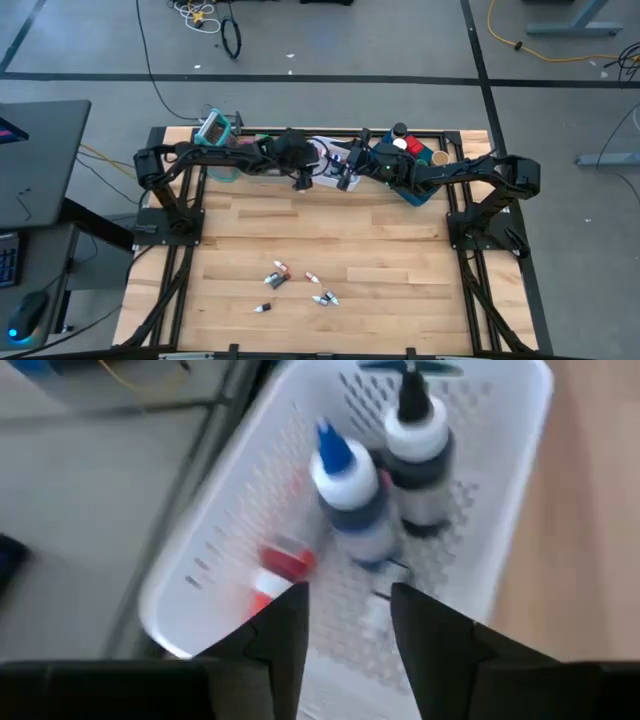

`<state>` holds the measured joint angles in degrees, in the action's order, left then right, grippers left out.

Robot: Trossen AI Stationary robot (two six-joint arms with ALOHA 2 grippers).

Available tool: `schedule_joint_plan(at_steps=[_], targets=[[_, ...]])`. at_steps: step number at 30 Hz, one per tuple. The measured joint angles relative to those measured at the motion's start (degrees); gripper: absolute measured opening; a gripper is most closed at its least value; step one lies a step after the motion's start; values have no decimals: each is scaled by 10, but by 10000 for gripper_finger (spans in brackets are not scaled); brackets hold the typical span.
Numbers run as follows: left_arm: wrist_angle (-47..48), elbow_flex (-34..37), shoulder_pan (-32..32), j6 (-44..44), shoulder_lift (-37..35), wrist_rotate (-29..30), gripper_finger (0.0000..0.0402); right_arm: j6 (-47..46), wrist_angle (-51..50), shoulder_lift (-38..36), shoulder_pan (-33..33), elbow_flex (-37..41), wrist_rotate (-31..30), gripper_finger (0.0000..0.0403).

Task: Pick & Place Kitchen Items
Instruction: Adjust the large orange food coloring bottle into the white bin

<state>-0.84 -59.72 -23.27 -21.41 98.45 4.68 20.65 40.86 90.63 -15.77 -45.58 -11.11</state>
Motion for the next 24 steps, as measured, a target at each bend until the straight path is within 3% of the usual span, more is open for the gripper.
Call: schedule_joint_plan(at_steps=[3,7,13,20,24], targets=[[16,-25,-2,-43,-2,17,168,11,1,0,0,0,0,201],[98,-94,-10,-73,7,-4,187,13,1,0,-2,0,-4,201],[214,-205,-27,-159,64,-21,194,1,-1,0,-5,0,-9,201],[261,-248,-53,-183,138,-57,194,24,-53,-12,-4,-1,-159,201],[253,-254,-66,-183,164,-59,194,-14,-129,-41,-8,-1,-189,201]])
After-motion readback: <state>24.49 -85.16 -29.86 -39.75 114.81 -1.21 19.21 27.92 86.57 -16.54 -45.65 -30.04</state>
